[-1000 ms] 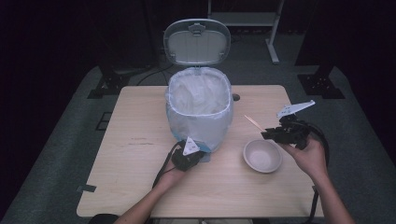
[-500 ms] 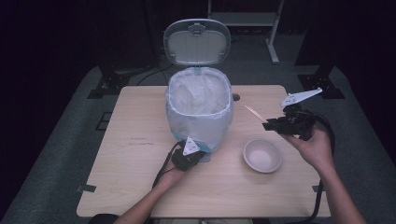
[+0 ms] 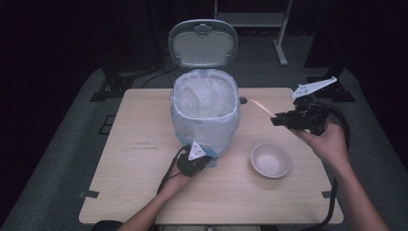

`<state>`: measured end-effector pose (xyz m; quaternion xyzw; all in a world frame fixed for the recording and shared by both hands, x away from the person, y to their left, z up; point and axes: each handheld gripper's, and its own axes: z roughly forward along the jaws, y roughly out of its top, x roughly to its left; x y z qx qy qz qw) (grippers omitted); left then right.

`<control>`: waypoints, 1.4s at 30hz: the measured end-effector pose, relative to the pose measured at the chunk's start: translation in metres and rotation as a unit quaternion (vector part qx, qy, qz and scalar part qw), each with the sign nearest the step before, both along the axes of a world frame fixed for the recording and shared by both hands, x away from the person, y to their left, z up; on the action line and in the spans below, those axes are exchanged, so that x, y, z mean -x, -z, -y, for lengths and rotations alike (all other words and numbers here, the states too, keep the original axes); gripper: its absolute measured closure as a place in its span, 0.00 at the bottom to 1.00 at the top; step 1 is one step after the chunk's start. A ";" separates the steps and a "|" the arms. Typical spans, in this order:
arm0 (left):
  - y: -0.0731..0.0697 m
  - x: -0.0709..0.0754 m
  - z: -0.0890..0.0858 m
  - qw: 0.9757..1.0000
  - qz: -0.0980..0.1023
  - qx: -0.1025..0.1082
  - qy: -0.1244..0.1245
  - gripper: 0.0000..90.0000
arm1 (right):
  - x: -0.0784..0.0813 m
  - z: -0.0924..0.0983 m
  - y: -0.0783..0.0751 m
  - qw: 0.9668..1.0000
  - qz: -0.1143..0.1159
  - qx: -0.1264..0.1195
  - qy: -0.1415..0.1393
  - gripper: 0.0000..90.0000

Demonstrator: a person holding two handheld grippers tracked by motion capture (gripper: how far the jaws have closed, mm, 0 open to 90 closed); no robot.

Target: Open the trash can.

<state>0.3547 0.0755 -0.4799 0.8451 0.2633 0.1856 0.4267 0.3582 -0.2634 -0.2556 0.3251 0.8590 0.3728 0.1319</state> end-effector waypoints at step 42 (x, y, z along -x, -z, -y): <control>0.000 0.000 0.000 1.000 0.000 0.000 0.000 0.97 | -0.011 -0.047 -0.100 0.998 0.025 0.008 -0.054 0.88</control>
